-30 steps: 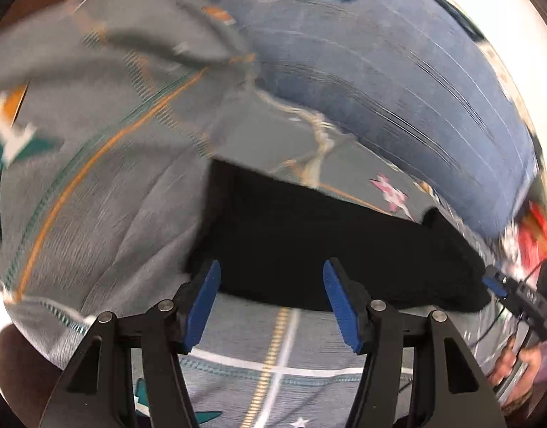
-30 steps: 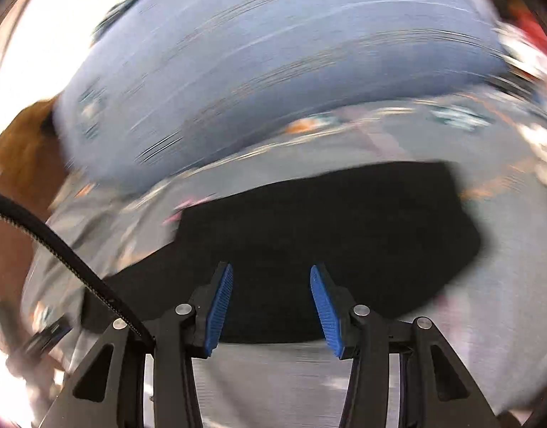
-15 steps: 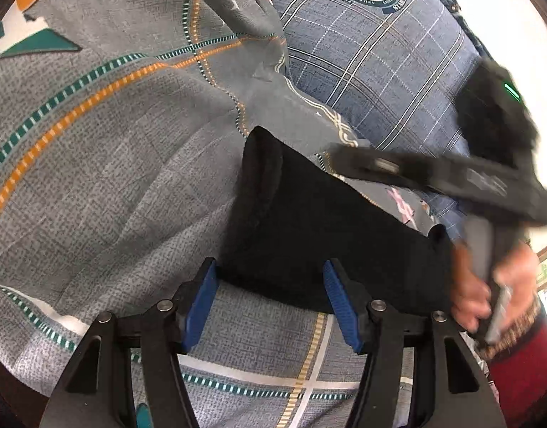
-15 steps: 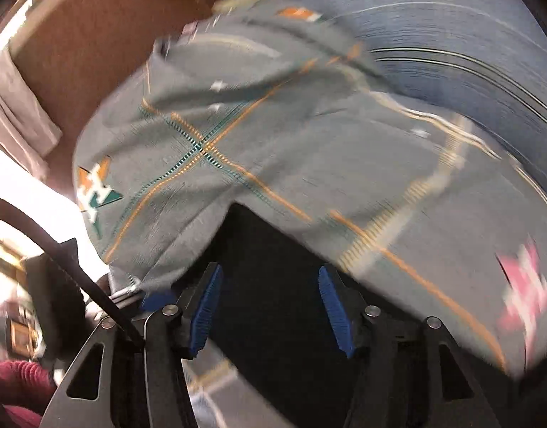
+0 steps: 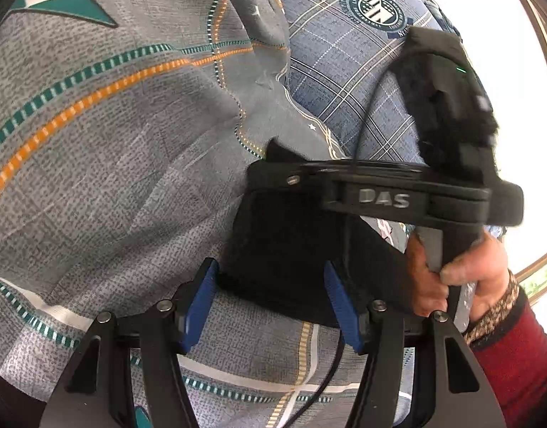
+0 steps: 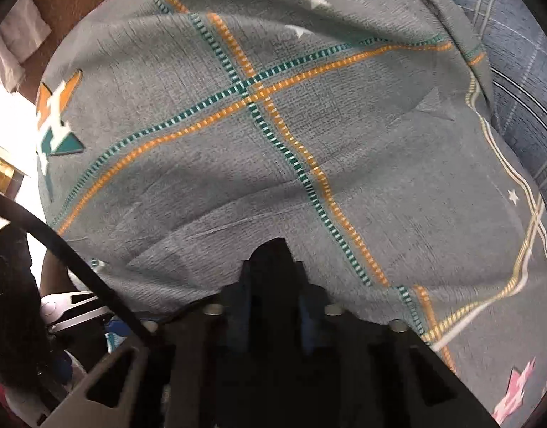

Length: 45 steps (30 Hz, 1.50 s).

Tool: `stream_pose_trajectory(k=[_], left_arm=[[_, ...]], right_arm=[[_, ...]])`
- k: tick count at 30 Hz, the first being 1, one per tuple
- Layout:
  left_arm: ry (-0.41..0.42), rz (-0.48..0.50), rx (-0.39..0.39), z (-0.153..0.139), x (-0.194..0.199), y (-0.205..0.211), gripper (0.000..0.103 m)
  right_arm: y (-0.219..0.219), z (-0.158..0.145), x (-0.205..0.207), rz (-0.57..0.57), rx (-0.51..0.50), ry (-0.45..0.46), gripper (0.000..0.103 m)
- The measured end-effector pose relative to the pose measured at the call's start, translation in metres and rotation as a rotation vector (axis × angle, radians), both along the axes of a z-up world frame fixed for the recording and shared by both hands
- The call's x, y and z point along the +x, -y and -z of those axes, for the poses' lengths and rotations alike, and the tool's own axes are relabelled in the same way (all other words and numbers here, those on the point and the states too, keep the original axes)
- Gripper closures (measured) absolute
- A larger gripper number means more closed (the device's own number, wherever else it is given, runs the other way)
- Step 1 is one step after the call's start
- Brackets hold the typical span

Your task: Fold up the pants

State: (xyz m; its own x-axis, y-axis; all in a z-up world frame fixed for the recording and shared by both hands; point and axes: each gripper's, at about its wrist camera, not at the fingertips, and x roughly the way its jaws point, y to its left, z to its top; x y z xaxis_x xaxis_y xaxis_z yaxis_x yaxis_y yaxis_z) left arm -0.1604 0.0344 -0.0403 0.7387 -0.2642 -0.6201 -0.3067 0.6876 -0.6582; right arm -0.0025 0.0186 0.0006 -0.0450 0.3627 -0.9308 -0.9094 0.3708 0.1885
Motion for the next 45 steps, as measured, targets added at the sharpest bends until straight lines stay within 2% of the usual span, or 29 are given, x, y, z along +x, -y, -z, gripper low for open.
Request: stream_pose_trajectory(k=[3,9,11,13,14,15,16,17,20,25,28,33,37,40,43,45], left_arm=[[0.016,-0.018,0.0,-0.004,-0.006,-0.004,0.043],[0.042,0.01,0.059,-0.016,-0.004,0.0,0.039],[0.022,0.024,0.101,-0.016,0.007,0.009,0.039],[-0.004,0.03,0.097,-0.011,0.017,0.012,0.039],[-0.015,0.032,0.08,-0.01,0.023,0.012,0.043],[-0.025,0.054,0.041,-0.006,0.028,0.012,0.055],[-0.033,0.076,0.003,0.0,0.03,0.012,0.09],[-0.043,0.08,-0.017,0.003,0.031,0.01,0.093],[-0.028,0.08,0.007,-0.008,0.027,0.016,0.093],[0.034,0.129,0.051,-0.041,0.021,0.037,0.093],[0.068,0.179,0.073,-0.061,0.039,0.061,0.093],[0.094,0.278,0.111,-0.078,0.074,0.111,0.093],[0.079,0.361,0.134,-0.072,0.111,0.163,0.093],[0.029,0.418,0.188,-0.056,0.132,0.199,0.084],[-0.01,0.479,0.208,-0.048,0.133,0.222,0.077],[0.001,0.513,0.225,-0.053,0.124,0.229,0.069]], right_arm=[[0.01,-0.016,-0.001,0.039,0.045,0.022,0.086],[0.036,-0.035,-0.003,0.09,0.122,0.007,0.087],[0.042,-0.039,-0.002,0.097,0.139,0.003,0.087],[0.046,-0.043,-0.004,0.108,0.15,-0.002,0.087],[0.046,-0.043,-0.004,0.112,0.153,-0.005,0.087],[0.05,-0.045,-0.005,0.118,0.155,-0.008,0.087],[0.05,-0.046,-0.005,0.127,0.154,-0.007,0.087],[0.051,-0.047,-0.004,0.136,0.154,-0.006,0.087],[0.05,-0.047,-0.004,0.146,0.162,-0.006,0.088],[0.074,-0.068,0.0,0.185,0.248,-0.012,0.088],[0.104,-0.083,0.007,0.235,0.305,-0.009,0.088],[0.172,-0.097,0.026,0.365,0.37,0.0,0.088],[0.242,-0.085,0.041,0.494,0.395,-0.001,0.087],[0.286,-0.064,0.046,0.595,0.361,0.031,0.085],[0.327,-0.04,0.048,0.711,0.302,0.054,0.083],[0.353,-0.035,0.045,0.769,0.317,0.038,0.074]])
